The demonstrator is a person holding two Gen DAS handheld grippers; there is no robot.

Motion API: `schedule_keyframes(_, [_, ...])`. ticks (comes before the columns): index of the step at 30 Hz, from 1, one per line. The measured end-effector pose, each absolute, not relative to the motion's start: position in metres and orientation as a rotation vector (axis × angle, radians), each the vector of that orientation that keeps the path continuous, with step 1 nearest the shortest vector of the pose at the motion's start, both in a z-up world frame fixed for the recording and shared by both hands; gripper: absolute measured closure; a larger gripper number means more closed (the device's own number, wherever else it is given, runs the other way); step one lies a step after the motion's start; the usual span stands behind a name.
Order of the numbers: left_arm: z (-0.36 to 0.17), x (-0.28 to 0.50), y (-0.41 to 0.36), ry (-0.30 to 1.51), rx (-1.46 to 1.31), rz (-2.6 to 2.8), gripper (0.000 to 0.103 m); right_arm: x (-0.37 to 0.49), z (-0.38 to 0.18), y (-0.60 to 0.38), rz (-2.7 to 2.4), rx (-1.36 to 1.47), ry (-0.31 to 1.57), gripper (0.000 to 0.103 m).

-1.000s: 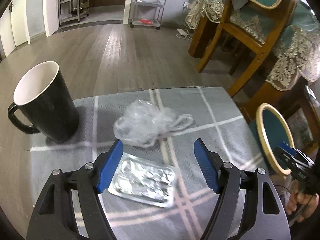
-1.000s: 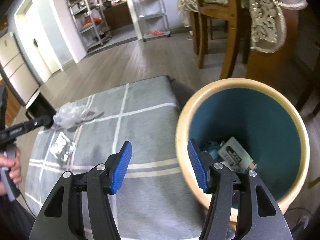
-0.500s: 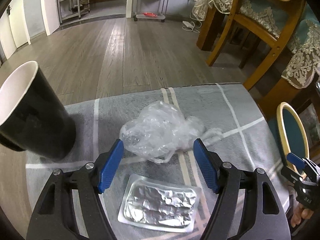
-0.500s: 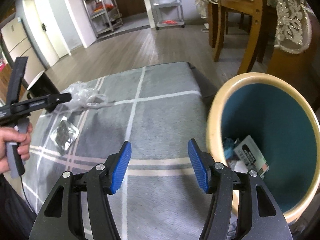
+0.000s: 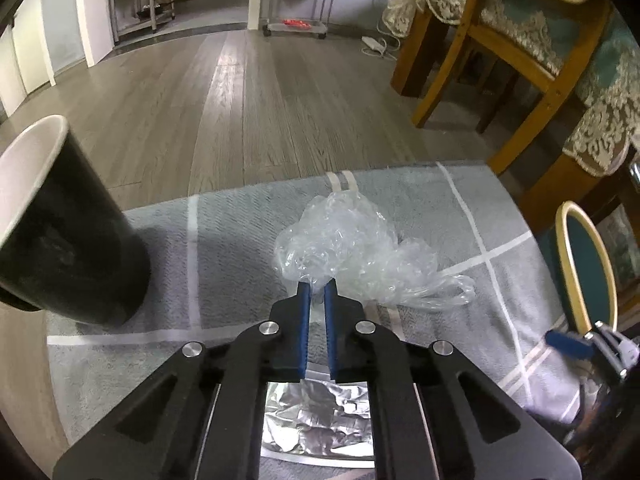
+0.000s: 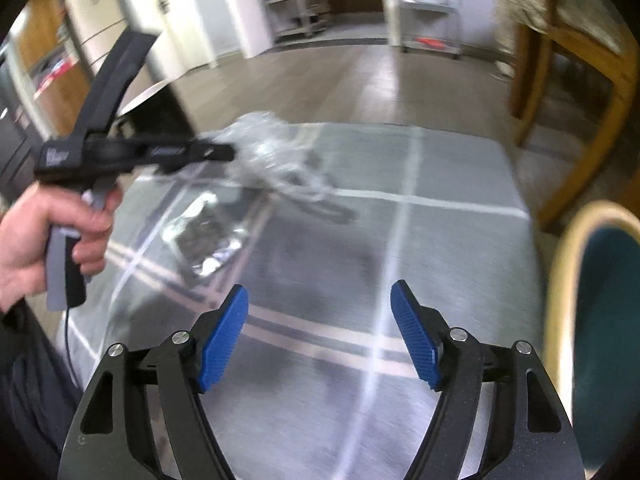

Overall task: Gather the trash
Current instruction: 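Grasp the clear plastic bag with the left tool while the right tool grasps the foil tray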

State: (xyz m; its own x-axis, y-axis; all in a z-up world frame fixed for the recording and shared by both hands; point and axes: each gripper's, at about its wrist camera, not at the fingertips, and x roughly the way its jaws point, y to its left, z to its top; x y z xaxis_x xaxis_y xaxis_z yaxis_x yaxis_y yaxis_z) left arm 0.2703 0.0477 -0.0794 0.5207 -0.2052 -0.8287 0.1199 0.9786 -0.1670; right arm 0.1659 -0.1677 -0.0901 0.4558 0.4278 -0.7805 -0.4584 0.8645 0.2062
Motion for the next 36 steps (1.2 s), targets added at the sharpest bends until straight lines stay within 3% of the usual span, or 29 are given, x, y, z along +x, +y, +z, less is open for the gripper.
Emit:
schedule_keyframes(18, [-0.004,0.247,0.073,0.763,-0.075,-0.140,0.097,0.191,-0.117,-0.032,0.845,-0.465,0.979,0.013])
schedule_keyframes(25, [0.007,0.243,0.086,0.739,-0.136,-0.151,0.097,0.208,-0.120,-0.021,0.888,-0.452,0.995,0.010])
schedule_keyframes(26, [0.007,0.243,0.086,0.739,-0.143,-0.151,0.097,0.207,-0.120,-0.021,0.896,-0.451,0.991,0.012])
schedule_keyframes(29, [0.008,0.241,0.086,0.738,-0.153,-0.154,0.097,0.204,-0.116,-0.027,0.903,-0.443,0.972,0.031])
schedule_keyframes(36, [0.011,0.233,0.083,0.734,-0.152,-0.165,0.097,0.190,-0.113,-0.055,0.857,-0.409,0.974,0.032])
